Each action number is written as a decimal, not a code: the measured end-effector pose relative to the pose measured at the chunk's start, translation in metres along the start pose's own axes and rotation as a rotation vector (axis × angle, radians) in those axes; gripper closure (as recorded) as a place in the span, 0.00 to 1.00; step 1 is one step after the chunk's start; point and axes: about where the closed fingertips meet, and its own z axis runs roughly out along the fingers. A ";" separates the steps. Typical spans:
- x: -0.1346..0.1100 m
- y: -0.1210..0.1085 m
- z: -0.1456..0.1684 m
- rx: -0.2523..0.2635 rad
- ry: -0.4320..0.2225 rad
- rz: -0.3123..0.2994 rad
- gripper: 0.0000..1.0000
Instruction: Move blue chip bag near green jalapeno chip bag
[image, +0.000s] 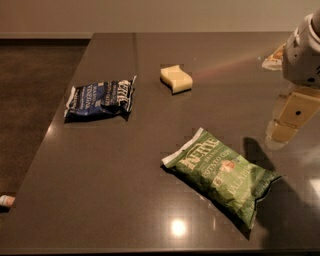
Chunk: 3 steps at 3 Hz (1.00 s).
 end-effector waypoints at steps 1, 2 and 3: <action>0.000 0.000 0.000 0.000 0.000 0.000 0.00; -0.042 -0.010 0.010 -0.043 -0.077 -0.049 0.00; -0.104 -0.024 0.027 -0.083 -0.164 -0.117 0.00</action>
Offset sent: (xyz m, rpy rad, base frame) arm 0.0516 0.0965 0.0025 0.1741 0.0572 0.1918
